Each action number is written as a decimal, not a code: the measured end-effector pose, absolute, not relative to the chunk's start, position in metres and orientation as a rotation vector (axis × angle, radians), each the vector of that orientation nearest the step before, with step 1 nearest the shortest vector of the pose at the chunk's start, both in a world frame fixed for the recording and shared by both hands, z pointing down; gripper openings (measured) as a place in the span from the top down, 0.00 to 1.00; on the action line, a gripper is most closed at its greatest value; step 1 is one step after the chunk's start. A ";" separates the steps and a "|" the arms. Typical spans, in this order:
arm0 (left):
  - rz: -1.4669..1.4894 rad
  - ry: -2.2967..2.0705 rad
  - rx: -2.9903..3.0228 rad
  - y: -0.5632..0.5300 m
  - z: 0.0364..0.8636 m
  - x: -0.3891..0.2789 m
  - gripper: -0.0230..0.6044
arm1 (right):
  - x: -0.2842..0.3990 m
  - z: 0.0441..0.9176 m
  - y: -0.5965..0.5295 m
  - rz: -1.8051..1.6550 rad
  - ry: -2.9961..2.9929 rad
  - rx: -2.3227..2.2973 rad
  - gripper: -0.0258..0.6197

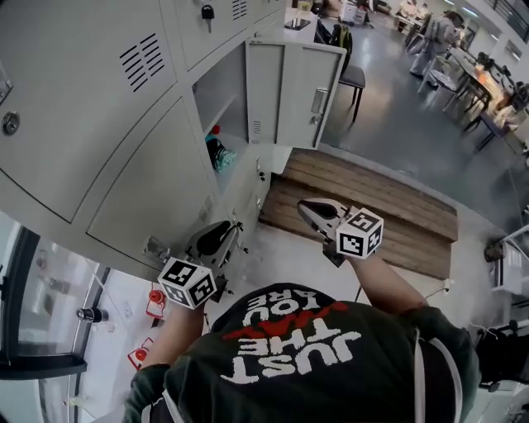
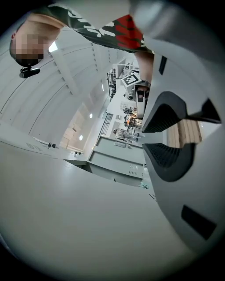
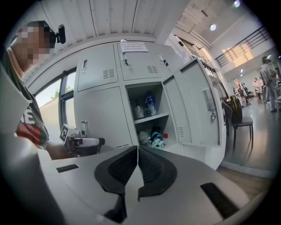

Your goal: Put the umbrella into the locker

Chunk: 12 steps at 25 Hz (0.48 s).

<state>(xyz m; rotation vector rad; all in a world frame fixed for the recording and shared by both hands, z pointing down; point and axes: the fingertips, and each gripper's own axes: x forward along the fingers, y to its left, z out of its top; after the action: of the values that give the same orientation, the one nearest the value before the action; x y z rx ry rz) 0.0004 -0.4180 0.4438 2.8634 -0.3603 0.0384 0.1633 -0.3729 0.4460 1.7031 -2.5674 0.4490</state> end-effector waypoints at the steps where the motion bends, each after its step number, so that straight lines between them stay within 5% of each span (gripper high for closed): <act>1: 0.030 -0.354 2.862 -0.416 0.443 0.002 0.84 | 0.164 0.446 -0.370 0.444 -2.569 1.701 0.91; 12: -0.068 -0.495 2.845 -0.385 0.440 0.044 0.95 | 0.219 0.442 -0.339 0.442 -2.615 1.586 0.91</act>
<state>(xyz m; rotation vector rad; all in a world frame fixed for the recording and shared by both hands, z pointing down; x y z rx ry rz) 0.0441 -0.3850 0.4402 2.8455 -0.4948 -0.0683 0.2195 -0.3395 0.4416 1.5856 -2.6150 0.4420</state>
